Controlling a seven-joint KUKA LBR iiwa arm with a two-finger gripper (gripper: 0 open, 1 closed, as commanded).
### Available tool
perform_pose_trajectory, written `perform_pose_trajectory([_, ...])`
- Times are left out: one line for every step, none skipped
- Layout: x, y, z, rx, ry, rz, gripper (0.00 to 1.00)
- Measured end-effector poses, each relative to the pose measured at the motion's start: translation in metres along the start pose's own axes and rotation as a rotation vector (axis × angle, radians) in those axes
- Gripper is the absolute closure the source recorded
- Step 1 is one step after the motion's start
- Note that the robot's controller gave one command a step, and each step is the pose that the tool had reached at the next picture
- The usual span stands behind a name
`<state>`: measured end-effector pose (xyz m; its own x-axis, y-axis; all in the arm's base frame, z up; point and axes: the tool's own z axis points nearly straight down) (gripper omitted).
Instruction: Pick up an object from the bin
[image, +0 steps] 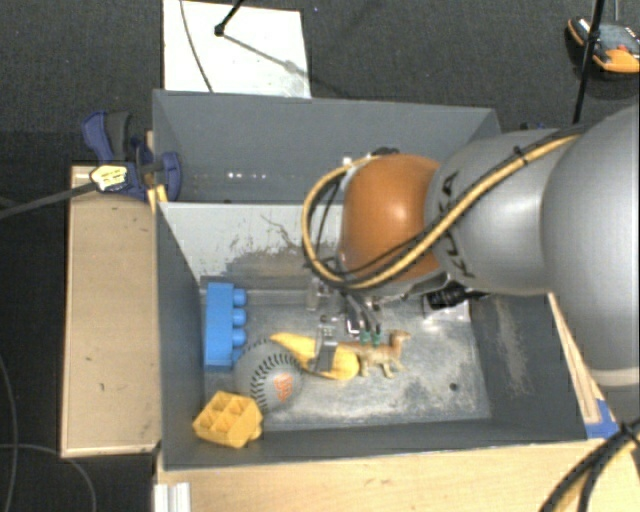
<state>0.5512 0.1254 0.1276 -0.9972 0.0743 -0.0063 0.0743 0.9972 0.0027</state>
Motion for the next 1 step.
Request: perform_pose_trajectory([0.0112, -0.0319, 0.0139, 0.004, 0.007, 0.018, 0.00])
